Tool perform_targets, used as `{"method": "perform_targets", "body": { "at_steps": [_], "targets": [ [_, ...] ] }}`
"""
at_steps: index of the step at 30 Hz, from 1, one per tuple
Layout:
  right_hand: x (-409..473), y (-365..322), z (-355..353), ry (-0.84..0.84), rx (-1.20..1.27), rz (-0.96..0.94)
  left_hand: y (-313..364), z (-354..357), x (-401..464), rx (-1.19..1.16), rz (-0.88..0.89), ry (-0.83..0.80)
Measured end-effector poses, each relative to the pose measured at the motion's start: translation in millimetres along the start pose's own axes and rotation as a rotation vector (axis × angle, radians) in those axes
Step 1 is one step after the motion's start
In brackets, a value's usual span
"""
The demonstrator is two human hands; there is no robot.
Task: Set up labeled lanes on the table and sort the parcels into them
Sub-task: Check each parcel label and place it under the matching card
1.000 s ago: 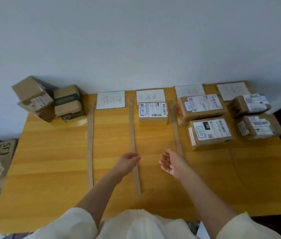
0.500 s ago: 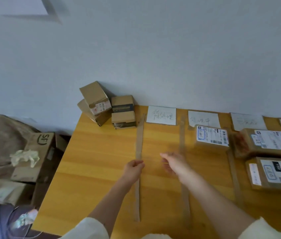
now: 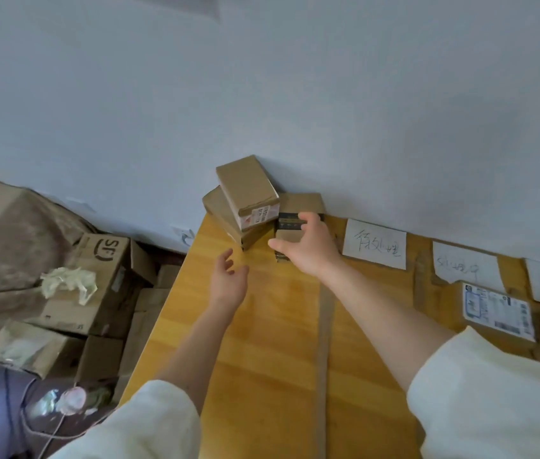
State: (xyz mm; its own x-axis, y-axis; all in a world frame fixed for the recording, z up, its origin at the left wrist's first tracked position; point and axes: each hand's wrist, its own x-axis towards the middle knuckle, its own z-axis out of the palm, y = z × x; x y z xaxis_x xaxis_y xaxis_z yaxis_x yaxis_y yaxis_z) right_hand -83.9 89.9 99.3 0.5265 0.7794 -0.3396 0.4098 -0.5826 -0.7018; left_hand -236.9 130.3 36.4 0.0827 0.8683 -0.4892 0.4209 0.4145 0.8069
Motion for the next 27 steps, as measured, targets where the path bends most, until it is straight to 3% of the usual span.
{"method": "perform_targets", "body": {
  "at_steps": [8,15,22,27],
  "targets": [
    [53.0,-46.1,33.6,0.075,-0.149,-0.093,22.0,-4.0,47.9,0.169,0.194,-0.041],
    [71.6,-53.2,52.7,0.086,-0.187,-0.039,18.0,-2.3,56.4,0.162,0.181,-0.075],
    [68.4,-45.5,47.3,0.093,-0.047,-0.068,17.4,-4.4,56.8,0.1,0.087,-0.128],
    [45.6,-36.9,25.4,0.113,0.15,-0.142,30.5,-8.7,39.8,-0.033,0.072,-0.033]
  ]
}}
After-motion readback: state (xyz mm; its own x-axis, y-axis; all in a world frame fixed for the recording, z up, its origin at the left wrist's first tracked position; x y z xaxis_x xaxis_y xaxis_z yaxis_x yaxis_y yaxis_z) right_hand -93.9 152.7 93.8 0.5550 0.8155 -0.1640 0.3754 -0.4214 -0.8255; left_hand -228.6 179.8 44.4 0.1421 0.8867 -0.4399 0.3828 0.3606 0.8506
